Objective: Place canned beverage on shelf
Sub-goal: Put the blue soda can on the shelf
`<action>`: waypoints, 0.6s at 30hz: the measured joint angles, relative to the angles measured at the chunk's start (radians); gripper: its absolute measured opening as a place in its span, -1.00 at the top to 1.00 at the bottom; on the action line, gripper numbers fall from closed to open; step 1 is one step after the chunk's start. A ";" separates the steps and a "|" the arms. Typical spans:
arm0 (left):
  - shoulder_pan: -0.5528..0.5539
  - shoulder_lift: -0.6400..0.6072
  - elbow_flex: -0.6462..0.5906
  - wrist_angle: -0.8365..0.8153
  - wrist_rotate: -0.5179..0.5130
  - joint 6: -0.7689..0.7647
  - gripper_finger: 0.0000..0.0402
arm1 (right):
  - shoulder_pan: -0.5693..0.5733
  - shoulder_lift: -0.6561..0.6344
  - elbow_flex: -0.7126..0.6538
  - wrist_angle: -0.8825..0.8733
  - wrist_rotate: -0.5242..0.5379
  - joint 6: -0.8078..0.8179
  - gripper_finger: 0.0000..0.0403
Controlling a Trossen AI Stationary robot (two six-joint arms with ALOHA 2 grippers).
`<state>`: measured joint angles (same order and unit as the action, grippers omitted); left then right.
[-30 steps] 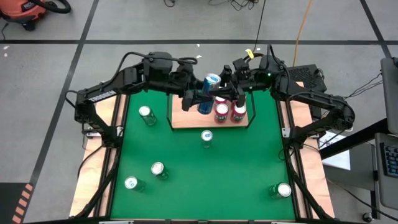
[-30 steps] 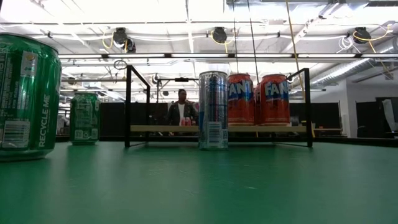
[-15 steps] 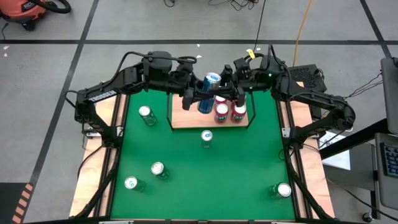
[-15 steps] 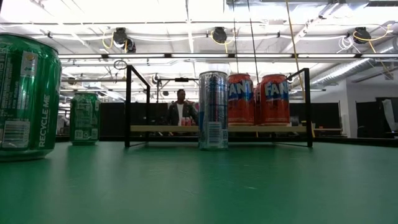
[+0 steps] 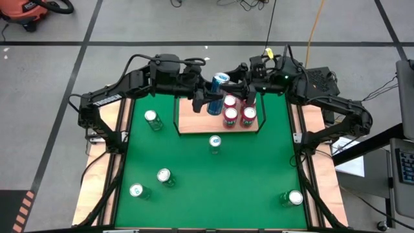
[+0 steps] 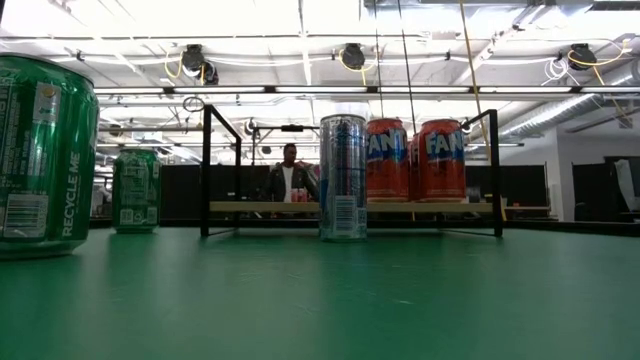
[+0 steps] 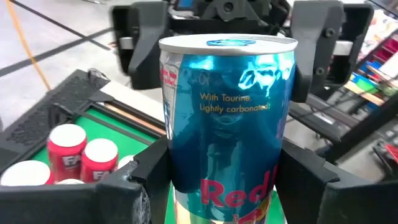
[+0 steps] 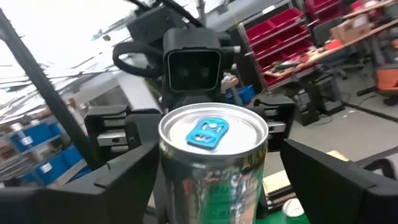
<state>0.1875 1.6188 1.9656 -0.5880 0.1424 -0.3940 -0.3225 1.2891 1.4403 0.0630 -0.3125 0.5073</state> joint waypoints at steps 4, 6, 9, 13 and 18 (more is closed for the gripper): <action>0.000 0.000 0.000 0.004 -0.043 -0.023 -0.08 | 0.000 -0.050 0.000 -0.087 0.010 -0.018 -0.71; 0.000 -0.004 0.000 0.008 -0.071 -0.027 -0.08 | 0.001 -0.078 0.000 -0.166 0.026 -0.030 -0.71; 0.000 -0.008 0.000 0.064 -0.097 -0.027 -0.08 | 0.016 -0.110 0.000 -0.268 0.055 -0.053 -0.71; 0.000 -0.009 0.000 0.155 -0.143 -0.026 -0.08 | 0.040 -0.116 0.000 -0.328 0.075 -0.055 -0.71; 0.000 -0.009 0.001 0.194 -0.184 0.008 -0.08 | 0.069 -0.082 0.000 -0.316 0.077 -0.049 -0.72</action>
<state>0.1875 1.6101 1.9663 -0.3943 -0.0415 -0.3861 -0.2540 1.2066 1.4403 -0.2527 -0.2352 0.4584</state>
